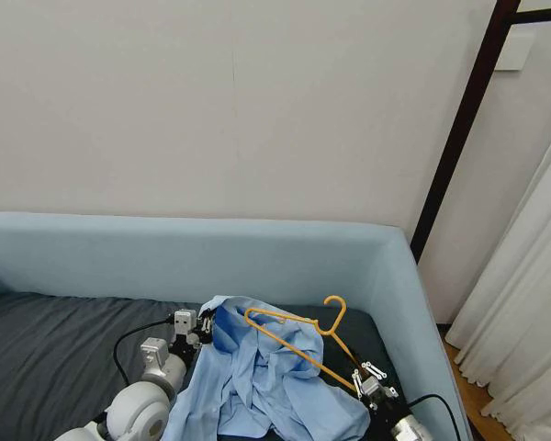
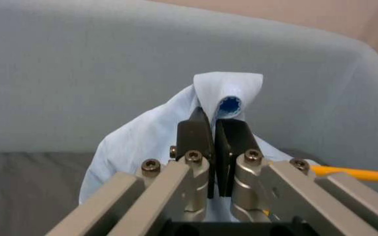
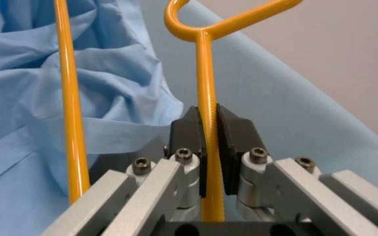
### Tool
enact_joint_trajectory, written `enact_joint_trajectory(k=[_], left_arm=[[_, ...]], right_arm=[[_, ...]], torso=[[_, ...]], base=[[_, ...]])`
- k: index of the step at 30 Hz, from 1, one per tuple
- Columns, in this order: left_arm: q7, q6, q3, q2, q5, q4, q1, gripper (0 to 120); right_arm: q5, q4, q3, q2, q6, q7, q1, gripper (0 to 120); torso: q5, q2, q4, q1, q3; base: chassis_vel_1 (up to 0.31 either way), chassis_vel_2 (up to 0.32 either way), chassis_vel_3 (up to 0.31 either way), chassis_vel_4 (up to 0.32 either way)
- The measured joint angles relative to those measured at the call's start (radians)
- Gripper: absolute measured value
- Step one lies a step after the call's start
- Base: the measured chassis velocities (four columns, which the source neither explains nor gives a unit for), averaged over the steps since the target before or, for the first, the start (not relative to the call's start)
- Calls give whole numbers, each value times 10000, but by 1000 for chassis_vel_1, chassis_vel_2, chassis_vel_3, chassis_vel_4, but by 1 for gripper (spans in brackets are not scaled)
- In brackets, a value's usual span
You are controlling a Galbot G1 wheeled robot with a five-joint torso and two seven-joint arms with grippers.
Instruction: Pick up the clothes from the sofa and hang them on the clothes hanger.
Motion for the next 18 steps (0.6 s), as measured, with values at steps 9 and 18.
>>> enact_joint_trajectory(k=[9,18], left_arm=[[91,-30,141,-19,323,-208,382,0],[125,11,537,-249,546,-123,399,0]], right_arm=[[-193,-613,-599,383,-281,214,831,5],[-611,-773,-1322,674,-541,204,1440,5]], torso=[[2,0,7,0,1],[0,0,2,0,0]], base=[[0,0,0,0],[0,0,0,0]])
